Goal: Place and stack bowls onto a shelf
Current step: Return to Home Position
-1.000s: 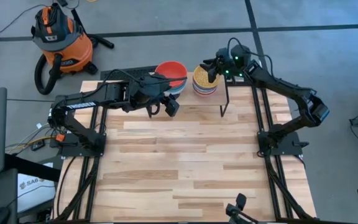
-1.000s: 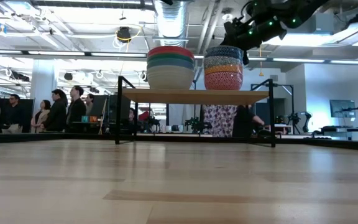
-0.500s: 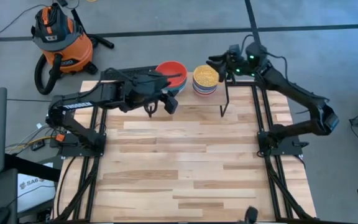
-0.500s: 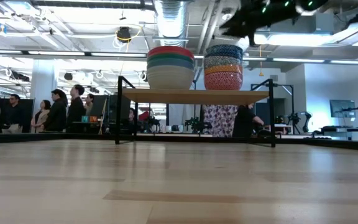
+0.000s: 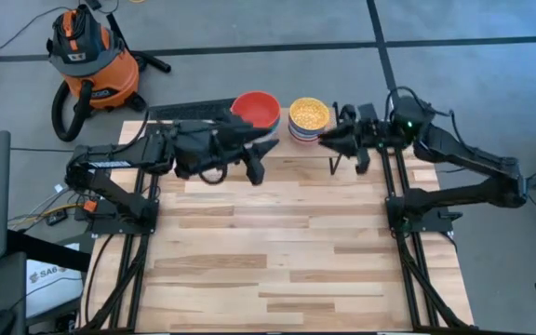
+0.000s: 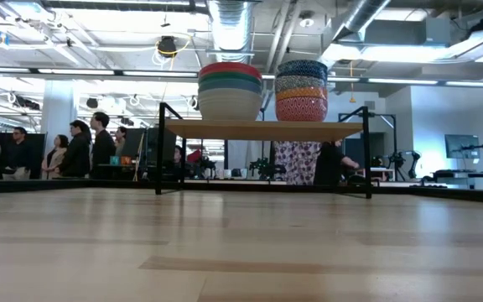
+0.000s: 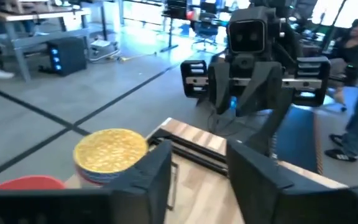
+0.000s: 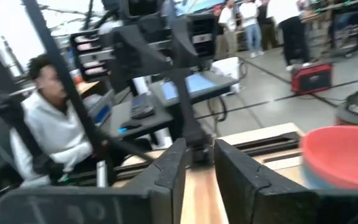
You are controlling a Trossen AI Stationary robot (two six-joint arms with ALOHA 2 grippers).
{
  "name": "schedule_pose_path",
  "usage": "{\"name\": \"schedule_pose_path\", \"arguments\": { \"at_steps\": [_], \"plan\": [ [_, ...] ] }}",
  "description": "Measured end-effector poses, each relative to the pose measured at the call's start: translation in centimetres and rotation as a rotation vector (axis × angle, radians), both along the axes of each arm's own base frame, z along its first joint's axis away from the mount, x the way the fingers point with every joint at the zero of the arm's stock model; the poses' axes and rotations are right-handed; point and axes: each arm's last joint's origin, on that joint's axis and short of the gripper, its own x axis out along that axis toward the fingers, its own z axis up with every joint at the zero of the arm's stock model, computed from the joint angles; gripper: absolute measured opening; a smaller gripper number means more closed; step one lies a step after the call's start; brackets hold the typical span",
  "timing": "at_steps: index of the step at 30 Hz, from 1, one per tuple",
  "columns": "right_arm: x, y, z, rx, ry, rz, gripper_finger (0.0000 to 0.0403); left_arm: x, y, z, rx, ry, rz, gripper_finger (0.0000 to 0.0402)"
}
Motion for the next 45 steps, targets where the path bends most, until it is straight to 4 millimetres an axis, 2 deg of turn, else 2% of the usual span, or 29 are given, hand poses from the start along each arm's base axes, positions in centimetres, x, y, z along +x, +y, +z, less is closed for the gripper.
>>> {"name": "schedule_pose_path", "arguments": {
  "at_steps": [5,9,14,18,22,26,30,34,37,39,42,45],
  "plan": [
    [0.1,3.4,-0.2,0.011,0.026,0.086,0.0084,0.5,-2.7,-1.0,0.026,-0.031,-0.040,0.0061],
    [0.2,5.7,-2.0,0.049,0.035,0.150,0.0052,1.5,-4.9,-3.2,0.032,-0.092,-0.094,0.0008],
    [-0.9,7.9,-4.7,0.113,0.009,0.175,0.0018,2.3,-6.2,-6.8,0.012,-0.177,-0.121,0.0007],
    [-2.1,8.9,-6.2,0.150,0.002,0.168,0.0018,2.6,-6.4,-9.3,-0.033,-0.225,-0.179,0.0001],
    [-3.3,9.0,-7.5,0.162,-0.003,0.138,0.0029,2.7,-6.5,-11.6,-0.042,-0.179,-0.186,0.0000],
    [-4.7,8.7,-8.7,0.182,-0.012,0.136,0.0019,2.5,-7.1,-12.5,-0.034,-0.151,-0.261,0.0000],
    [-6.0,8.4,-8.4,0.198,-0.076,0.128,0.0017,1.0,-7.0,-12.1,-0.004,-0.117,-0.363,0.0000],
    [-6.4,7.9,-8.4,0.108,-0.076,0.113,0.0025,-2.0,-5.5,-10.0,0.072,-0.144,-0.368,0.0000],
    [-6.6,7.8,-8.8,0.053,-0.038,0.160,0.0048,-4.6,-4.3,-9.6,0.128,-0.161,-0.359,0.0000],
    [-6.9,7.5,-8.6,0.035,-0.059,0.147,0.0051,-5.9,-3.7,-10.5,0.133,-0.166,-0.397,0.0000],
    [-7.6,7.2,-8.7,-0.100,-0.053,0.121,0.0032,-7.1,-3.2,-13.3,0.126,-0.168,-0.465,0.0000],
    [-8.2,7.1,-9.2,-0.180,-0.009,0.090,0.0016,-8.6,-2.3,-15.8,0.136,-0.139,-0.445,0.0000]
  ]
}}
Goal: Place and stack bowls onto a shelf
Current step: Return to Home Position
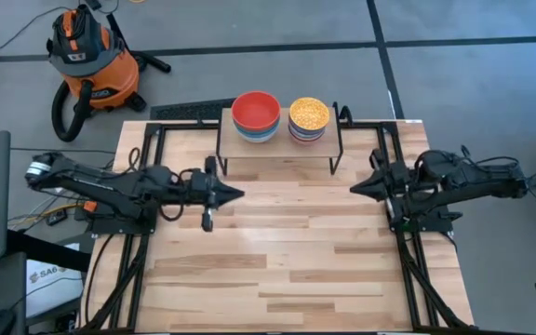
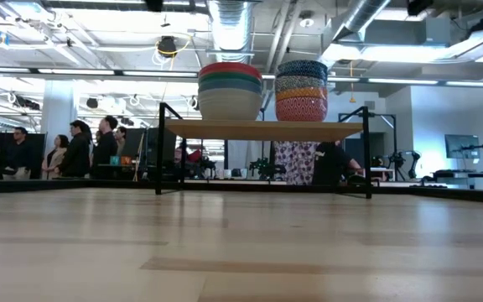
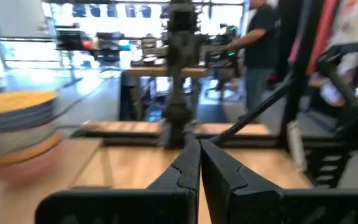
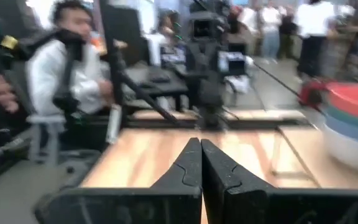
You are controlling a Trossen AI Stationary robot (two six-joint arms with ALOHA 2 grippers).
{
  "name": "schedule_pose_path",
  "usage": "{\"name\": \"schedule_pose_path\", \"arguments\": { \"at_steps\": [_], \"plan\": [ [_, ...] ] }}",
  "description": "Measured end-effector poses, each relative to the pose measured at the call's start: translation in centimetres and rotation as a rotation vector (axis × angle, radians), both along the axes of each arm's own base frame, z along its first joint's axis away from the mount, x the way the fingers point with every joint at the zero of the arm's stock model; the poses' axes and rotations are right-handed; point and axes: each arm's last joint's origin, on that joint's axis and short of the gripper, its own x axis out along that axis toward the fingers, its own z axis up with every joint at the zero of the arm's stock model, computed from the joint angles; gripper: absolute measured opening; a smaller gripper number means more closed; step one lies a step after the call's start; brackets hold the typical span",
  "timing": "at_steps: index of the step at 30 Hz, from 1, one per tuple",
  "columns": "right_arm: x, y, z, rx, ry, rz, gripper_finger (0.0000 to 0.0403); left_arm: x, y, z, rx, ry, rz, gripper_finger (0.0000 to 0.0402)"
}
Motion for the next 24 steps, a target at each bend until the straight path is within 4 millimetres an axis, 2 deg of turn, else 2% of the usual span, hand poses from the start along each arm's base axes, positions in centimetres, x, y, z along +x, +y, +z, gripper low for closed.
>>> {"name": "schedule_pose_path", "arguments": {
  "at_steps": [6,10,13,18,24],
  "plan": [
    [-0.2,-0.3,-2.2,0.026,0.100,-0.075,0.0017,-4.2,1.6,-2.2,0.018,-0.031,0.116,0.0000],
    [0.1,-0.2,-3.7,-0.009,0.053,-0.064,0.0017,-6.6,2.0,-3.6,0.035,-0.053,0.133,0.0000],
    [0.3,-0.1,-4.5,-0.008,-0.011,-0.057,0.0017,-7.6,2.1,-5.8,0.052,-0.024,0.131,0.0000],
    [0.1,0.0,-6.6,-0.004,-0.010,-0.047,0.0017,-8.5,2.1,-8.7,0.055,0.015,0.093,0.0000],
    [0.0,0.0,-8.0,0.010,-0.095,-0.046,0.0017,-9.4,1.8,-9.4,0.060,-0.018,-0.042,0.0000]
  ]
}}
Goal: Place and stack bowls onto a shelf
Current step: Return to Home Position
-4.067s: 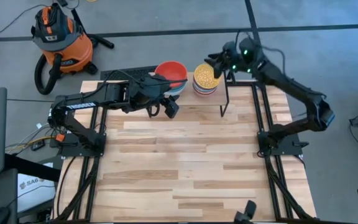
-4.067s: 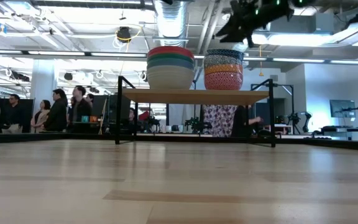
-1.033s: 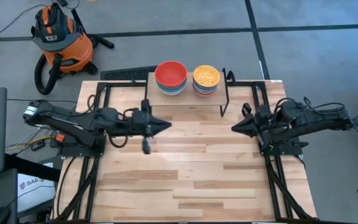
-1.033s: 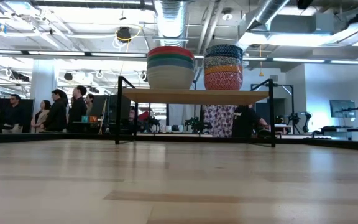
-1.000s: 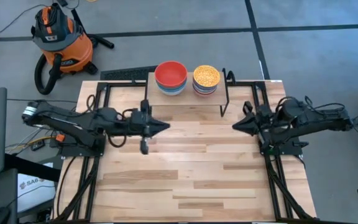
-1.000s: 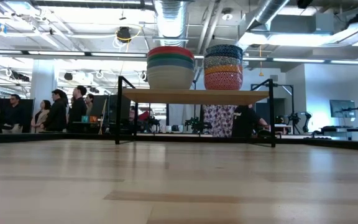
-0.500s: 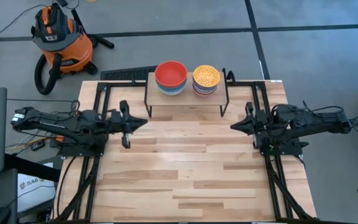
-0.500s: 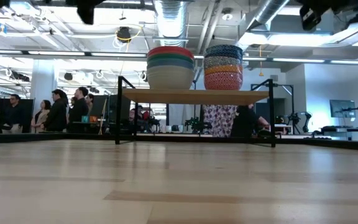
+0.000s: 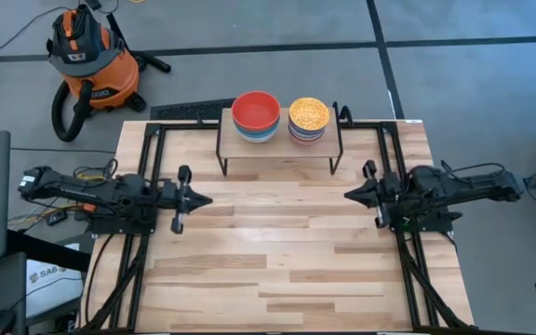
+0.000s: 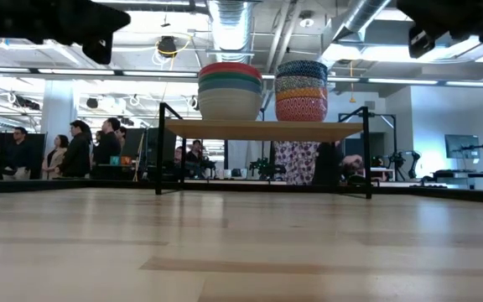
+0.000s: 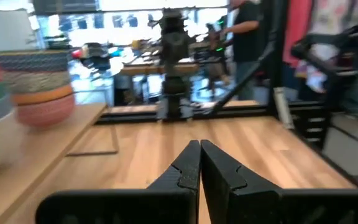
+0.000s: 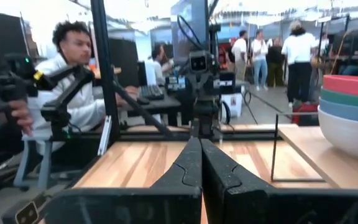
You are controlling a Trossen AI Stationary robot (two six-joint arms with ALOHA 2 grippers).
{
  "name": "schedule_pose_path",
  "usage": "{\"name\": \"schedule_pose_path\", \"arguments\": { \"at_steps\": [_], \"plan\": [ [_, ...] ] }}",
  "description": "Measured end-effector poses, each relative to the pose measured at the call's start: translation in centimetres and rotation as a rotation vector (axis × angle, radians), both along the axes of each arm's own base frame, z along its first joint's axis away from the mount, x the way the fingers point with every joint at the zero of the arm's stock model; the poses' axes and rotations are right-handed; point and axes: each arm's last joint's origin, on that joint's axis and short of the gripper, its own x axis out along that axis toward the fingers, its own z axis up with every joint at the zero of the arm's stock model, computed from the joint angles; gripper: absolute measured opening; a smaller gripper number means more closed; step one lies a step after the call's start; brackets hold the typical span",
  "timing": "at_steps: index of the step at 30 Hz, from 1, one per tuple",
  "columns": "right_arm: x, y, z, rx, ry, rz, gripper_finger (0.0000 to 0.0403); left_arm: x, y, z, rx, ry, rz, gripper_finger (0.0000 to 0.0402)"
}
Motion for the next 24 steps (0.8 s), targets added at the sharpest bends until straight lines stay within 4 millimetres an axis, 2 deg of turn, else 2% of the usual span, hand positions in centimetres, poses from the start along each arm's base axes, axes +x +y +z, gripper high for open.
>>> {"name": "schedule_pose_path", "arguments": {
  "at_steps": [3,9,14,24],
  "plan": [
    [0.1,0.0,-0.9,-0.006,-0.036,-0.006,0.0017,-0.4,-0.1,-0.4,0.013,-0.009,-0.060,0.0000],
    [0.3,0.0,-3.1,0.008,-0.036,-0.019,0.0017,-1.0,-0.1,-3.0,0.004,0.029,-0.087,0.0000],
    [0.0,0.0,-3.1,-0.007,-0.048,-0.022,0.0017,-1.6,0.0,-3.7,0.005,0.002,-0.082,0.0000],
    [-1.6,-0.2,-3.0,-0.005,-0.089,-0.003,0.0017,-2.9,0.2,-3.1,0.019,-0.070,-0.066,0.0000]
  ]
}}
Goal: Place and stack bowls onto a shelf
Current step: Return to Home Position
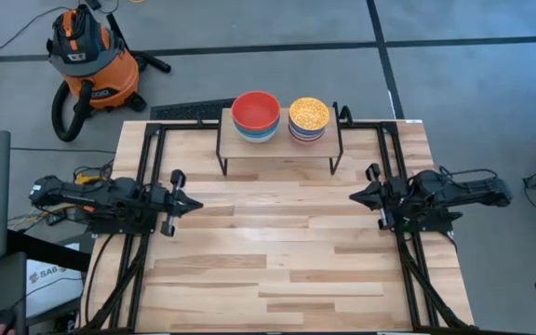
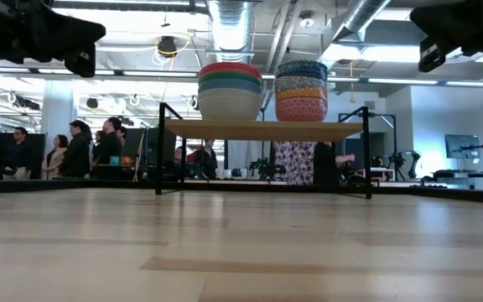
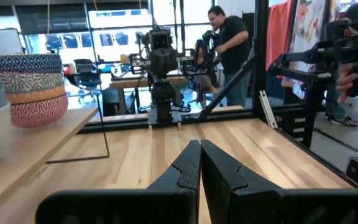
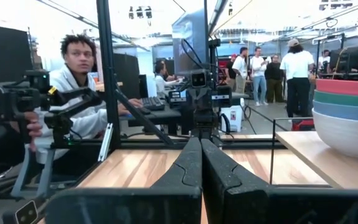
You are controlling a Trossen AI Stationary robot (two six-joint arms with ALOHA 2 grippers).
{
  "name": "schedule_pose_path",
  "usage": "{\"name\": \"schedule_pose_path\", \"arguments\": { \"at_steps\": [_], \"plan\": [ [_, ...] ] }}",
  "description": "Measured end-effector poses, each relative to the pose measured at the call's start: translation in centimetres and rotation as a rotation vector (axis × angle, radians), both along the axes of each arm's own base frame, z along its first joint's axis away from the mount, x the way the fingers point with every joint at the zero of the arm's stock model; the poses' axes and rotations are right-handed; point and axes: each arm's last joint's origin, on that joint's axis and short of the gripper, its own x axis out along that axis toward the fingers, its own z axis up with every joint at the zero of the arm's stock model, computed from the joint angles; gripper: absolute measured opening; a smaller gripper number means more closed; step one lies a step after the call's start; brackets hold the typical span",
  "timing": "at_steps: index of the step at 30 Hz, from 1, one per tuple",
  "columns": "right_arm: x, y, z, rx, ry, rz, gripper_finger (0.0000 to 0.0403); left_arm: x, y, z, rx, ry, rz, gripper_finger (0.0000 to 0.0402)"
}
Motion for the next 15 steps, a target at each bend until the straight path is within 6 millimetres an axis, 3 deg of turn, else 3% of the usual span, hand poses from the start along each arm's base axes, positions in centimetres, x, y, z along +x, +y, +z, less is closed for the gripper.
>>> {"name": "schedule_pose_path", "arguments": {
  "at_steps": [8,15],
  "plan": [
    [-0.9,-0.1,-0.2,0.000,-0.016,0.010,0.0017,-0.8,0.1,-0.2,0.018,0.009,0.016,0.0000],
    [-0.4,0.0,-1.7,0.010,0.032,0.017,0.0017,-1.1,0.2,-0.5,0.090,0.023,0.026,0.0000]
  ]
}}
